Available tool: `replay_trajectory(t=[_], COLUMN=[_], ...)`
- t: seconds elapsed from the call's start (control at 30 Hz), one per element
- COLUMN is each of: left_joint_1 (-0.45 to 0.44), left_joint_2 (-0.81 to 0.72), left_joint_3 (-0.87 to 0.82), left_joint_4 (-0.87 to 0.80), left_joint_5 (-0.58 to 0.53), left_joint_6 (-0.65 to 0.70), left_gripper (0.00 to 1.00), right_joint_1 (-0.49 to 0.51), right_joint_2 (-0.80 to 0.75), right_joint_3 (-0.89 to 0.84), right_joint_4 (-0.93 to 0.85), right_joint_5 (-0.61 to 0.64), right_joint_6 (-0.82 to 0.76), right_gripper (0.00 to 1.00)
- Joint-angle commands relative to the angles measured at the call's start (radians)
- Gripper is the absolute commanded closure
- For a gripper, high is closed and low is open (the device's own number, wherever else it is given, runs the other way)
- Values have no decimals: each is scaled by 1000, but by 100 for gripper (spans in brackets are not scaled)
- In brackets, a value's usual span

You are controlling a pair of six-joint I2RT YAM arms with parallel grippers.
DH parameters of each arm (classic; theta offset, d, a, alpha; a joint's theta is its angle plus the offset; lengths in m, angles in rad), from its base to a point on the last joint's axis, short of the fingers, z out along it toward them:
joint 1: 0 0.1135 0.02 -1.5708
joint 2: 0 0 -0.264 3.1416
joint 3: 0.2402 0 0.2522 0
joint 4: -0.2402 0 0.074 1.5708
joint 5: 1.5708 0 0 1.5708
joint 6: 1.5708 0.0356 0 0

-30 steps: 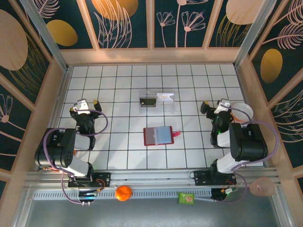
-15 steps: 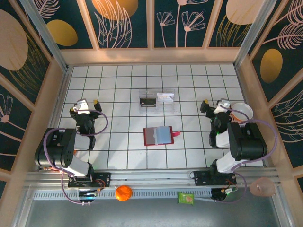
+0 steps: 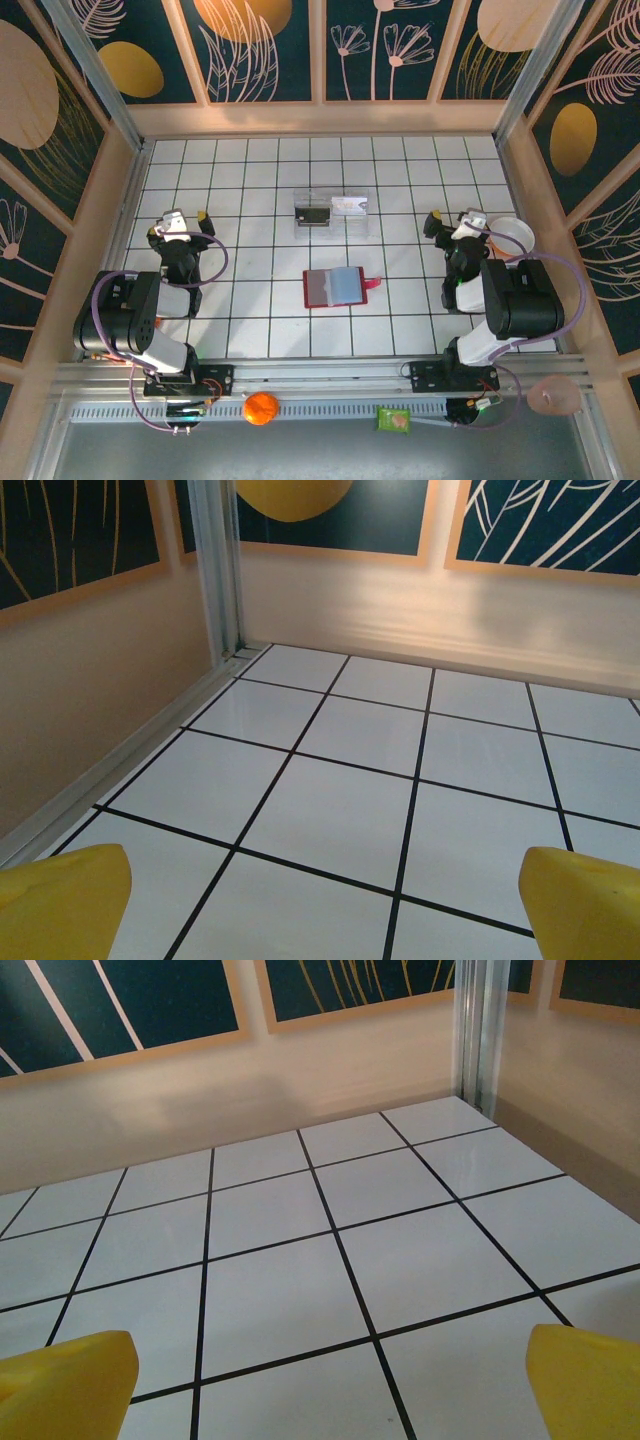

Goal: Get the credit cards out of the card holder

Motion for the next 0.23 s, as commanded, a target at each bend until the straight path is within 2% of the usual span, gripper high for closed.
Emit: replay_trajectory(t=[0.0, 0.2], left_joint_1=[1, 2], left_joint_2=[0, -2], left_joint_3=[4, 0], left_joint_4=[32, 38], left_joint_5=[-6, -5], left_joint_6=[-15, -14], left_gripper=[1, 1], right_joint_1=[6, 6], right_joint_2=[10, 10], right_joint_3=[-10, -9], right_joint_4=[58, 58], right_joint_5=[30, 31], right_joint_6=[-13, -13], right_gripper=[1, 1])
